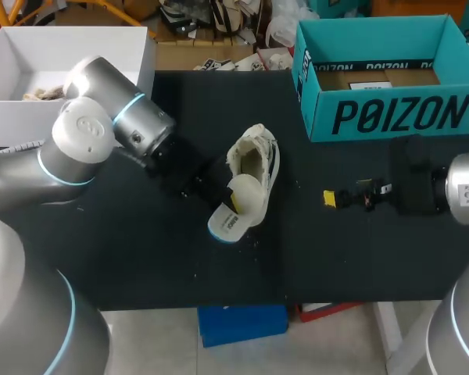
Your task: Take the shoe out of the shoebox, open the shoe tongue, remove and reinsert the insole, then place the shoe into the shoebox
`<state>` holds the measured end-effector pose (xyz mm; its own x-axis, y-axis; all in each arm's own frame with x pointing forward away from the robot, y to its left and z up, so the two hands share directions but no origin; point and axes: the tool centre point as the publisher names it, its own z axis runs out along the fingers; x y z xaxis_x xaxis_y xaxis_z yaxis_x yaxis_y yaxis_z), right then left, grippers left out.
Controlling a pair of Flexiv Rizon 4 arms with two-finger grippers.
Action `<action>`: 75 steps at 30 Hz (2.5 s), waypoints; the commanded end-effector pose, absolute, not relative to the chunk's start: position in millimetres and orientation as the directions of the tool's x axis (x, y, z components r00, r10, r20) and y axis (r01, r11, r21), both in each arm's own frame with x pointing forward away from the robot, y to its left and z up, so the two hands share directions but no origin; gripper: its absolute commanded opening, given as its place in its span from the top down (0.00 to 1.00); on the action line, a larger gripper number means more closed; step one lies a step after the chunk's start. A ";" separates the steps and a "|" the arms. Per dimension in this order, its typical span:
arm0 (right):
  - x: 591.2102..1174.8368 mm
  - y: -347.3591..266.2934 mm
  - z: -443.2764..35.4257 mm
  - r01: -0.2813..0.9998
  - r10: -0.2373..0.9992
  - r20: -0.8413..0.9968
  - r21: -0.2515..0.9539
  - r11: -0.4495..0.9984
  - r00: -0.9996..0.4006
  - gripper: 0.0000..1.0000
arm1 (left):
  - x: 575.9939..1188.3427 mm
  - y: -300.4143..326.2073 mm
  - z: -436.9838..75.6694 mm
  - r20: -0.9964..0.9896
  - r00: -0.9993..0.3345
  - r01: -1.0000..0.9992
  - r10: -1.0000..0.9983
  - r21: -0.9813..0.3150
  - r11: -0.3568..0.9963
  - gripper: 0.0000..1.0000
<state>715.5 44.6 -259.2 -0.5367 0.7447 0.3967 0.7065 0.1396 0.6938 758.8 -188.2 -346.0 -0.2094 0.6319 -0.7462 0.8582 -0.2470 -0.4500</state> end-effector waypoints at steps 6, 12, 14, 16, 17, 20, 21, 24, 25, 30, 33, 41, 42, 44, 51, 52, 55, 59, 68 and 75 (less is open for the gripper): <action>715.3 44.7 -259.0 0.706 0.745 0.397 0.694 0.138 -0.536 0.00 | 769.3 -191.1 -345.0 -0.729 -0.219 0.863 0.649 -0.455 -0.220 1.00; 715.3 44.7 -259.0 0.706 0.745 0.397 0.694 0.138 -0.536 0.00 | 774.6 -191.5 -346.6 -0.719 -0.217 0.873 0.660 -0.446 -0.198 1.00; 715.3 44.7 -259.0 0.706 0.745 0.397 0.694 0.138 -0.536 0.00 | 775.3 -194.1 -344.3 -0.723 -0.199 0.877 0.662 -0.432 -0.209 1.00; 715.3 44.7 -259.0 0.706 0.745 0.397 0.694 0.138 -0.536 0.00 | 776.6 -195.6 -343.2 -0.715 -0.184 0.882 0.674 -0.423 -0.207 1.00; 715.3 44.7 -259.0 0.706 0.745 0.397 0.694 0.138 -0.536 0.00 | 777.5 -196.3 -343.3 -0.711 -0.180 0.883 0.680 -0.421 -0.206 1.00; 715.3 44.7 -259.0 0.706 0.745 0.397 0.694 0.138 -0.536 0.00 | 781.8 -197.2 -342.7 -0.705 -0.172 0.884 0.688 -0.418 -0.207 1.00; 715.3 44.7 -259.0 0.706 0.745 0.397 0.694 0.138 -0.536 0.00 | 783.6 -197.3 -342.4 -0.703 -0.170 0.885 0.690 -0.417 -0.207 1.00; 715.3 44.7 -259.0 0.706 0.745 0.397 0.694 0.138 -0.536 0.00 | 788.9 -198.1 -341.5 -0.696 -0.161 0.888 0.699 -0.412 -0.205 1.00; 715.3 44.7 -259.0 0.706 0.745 0.397 0.694 0.138 -0.536 0.00 | 791.0 -198.2 -341.3 -0.692 -0.157 0.890 0.705 -0.409 -0.203 1.00; 715.3 44.7 -259.0 0.706 0.745 0.397 0.694 0.138 -0.536 0.00 | 798.4 -200.5 -341.2 -0.686 -0.146 0.893 0.713 -0.401 -0.203 1.00; 715.3 44.7 -259.0 0.706 0.745 0.397 0.694 0.138 -0.536 0.00 | 801.7 -202.0 -343.6 -0.683 -0.144 0.894 0.716 -0.400 -0.202 1.00; 715.3 44.7 -259.0 0.706 0.745 0.397 0.694 0.138 -0.536 0.00 | 809.9 -205.5 -353.2 -0.680 -0.155 0.897 0.716 -0.401 -0.187 1.00; 715.3 44.7 -259.0 0.706 0.745 0.397 0.694 0.138 -0.536 0.00 | 811.0 -206.2 -354.4 -0.680 -0.156 0.899 0.717 -0.399 -0.183 1.00; 715.3 44.7 -259.0 0.706 0.745 0.397 0.694 0.138 -0.536 0.00 | 813.1 -207.5 -356.6 -0.677 -0.153 0.904 0.720 -0.390 -0.175 1.00; 715.3 44.7 -259.0 0.706 0.745 0.397 0.694 0.138 -0.536 0.00 | 825.2 -210.8 -360.8 -0.672 -0.147 0.928 0.726 -0.347 -0.133 1.00; 715.3 44.7 -259.0 0.706 0.745 0.397 0.694 0.138 -0.536 0.00 | 827.5 -211.1 -361.6 -0.670 -0.148 0.932 0.727 -0.341 -0.124 1.00; 715.3 44.7 -259.0 0.706 0.745 0.397 0.694 0.138 -0.536 0.00 | 833.7 -212.1 -363.4 -0.681 -0.152 0.936 0.716 -0.333 -0.117 1.00; 715.3 44.7 -259.0 0.706 0.745 0.397 0.694 0.138 -0.536 0.00 | 841.4 -213.2 -368.4 -0.688 -0.158 0.939 0.709 -0.327 -0.108 1.00; 715.3 44.7 -259.0 0.706 0.745 0.397 0.694 0.138 -0.536 0.00 | 844.4 -213.7 -374.8 -0.704 -0.180 0.927 0.686 -0.354 -0.120 1.00; 715.3 44.7 -259.0 0.706 0.745 0.397 0.694 0.138 -0.536 0.00 | 828.8 -209.8 -365.9 -0.719 -0.172 0.921 0.674 -0.360 -0.149 0.55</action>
<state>715.3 43.5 -258.8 -0.5379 0.7433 0.3977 0.7058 0.1391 0.6946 833.5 -214.4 -368.3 -0.1741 0.6778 -0.7143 0.9177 -0.1515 -0.3674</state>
